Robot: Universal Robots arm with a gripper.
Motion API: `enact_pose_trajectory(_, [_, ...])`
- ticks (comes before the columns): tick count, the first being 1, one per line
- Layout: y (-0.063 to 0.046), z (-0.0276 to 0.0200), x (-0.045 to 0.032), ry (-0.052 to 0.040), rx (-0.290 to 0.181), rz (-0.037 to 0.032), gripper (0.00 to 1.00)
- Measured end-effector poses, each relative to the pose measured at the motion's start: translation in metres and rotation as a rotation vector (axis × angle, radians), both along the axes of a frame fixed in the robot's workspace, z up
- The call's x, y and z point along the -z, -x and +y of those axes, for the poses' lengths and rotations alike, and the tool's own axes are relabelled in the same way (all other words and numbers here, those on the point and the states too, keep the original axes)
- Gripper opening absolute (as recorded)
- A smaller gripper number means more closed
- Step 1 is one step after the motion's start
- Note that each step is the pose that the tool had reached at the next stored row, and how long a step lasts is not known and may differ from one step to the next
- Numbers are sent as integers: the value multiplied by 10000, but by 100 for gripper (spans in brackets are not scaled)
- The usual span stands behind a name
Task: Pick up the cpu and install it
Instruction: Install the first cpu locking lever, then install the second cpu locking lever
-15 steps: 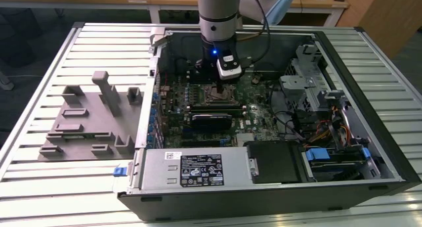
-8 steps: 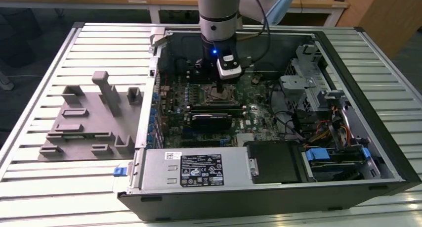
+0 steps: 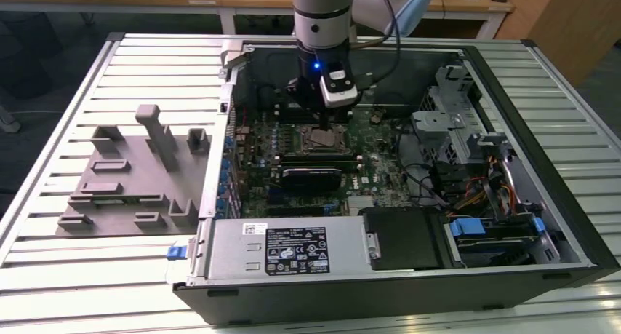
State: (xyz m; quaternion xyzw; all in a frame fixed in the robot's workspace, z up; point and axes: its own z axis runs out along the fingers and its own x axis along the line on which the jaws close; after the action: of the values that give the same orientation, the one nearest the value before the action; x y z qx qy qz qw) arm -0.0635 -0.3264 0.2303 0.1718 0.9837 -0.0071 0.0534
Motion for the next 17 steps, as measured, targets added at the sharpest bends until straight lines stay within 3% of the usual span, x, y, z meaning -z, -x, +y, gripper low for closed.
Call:
enact_pose_trajectory(3, [0,0,-32,-1,0,0,11])
enact_pose_trajectory(14, [0,-1,-42,0,0,0,11])
enact_pose_trajectory(17, [0,-21,-42,-1,0,0,11])
